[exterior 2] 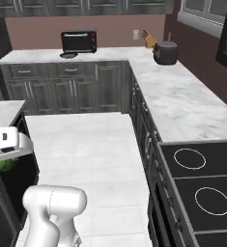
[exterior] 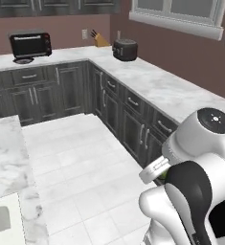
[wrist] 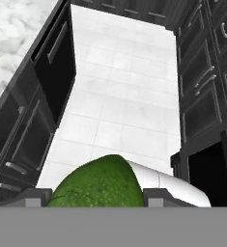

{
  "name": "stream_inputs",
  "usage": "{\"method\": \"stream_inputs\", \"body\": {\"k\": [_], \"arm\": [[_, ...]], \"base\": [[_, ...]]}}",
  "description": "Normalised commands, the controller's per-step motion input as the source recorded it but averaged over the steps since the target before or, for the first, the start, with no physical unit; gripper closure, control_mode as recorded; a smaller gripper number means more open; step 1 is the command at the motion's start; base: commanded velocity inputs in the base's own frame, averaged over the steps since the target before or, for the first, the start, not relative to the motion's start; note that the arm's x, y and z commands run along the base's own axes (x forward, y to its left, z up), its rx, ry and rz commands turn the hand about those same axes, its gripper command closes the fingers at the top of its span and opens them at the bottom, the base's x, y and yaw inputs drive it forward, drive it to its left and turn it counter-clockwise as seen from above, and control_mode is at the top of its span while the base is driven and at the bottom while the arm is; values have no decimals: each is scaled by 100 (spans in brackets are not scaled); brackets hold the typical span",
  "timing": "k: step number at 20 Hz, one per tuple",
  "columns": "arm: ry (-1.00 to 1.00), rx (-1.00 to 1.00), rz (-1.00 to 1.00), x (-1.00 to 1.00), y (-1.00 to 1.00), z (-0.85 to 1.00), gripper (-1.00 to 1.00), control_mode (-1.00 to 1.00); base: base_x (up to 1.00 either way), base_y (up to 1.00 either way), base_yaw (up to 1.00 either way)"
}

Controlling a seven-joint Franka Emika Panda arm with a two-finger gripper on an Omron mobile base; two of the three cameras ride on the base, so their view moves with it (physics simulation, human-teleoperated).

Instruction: Pick avocado from the fridge and place it on the plate on the counter.

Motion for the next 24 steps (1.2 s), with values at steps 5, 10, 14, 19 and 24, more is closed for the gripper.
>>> {"method": "stream_inputs", "body": {"k": [5,10,14,19,24], "arm": [[0,0,0,0,0,0,100,100],[0,0,0,0,0,0,100,100],[0,0,0,0,0,0,100,100],[0,0,0,0,0,0,100,100],[0,0,0,0,0,0,100,100]], "base": [[100,-1,14],[100,0,5],[100,0,3],[100,0,2],[100,0,1]]}}
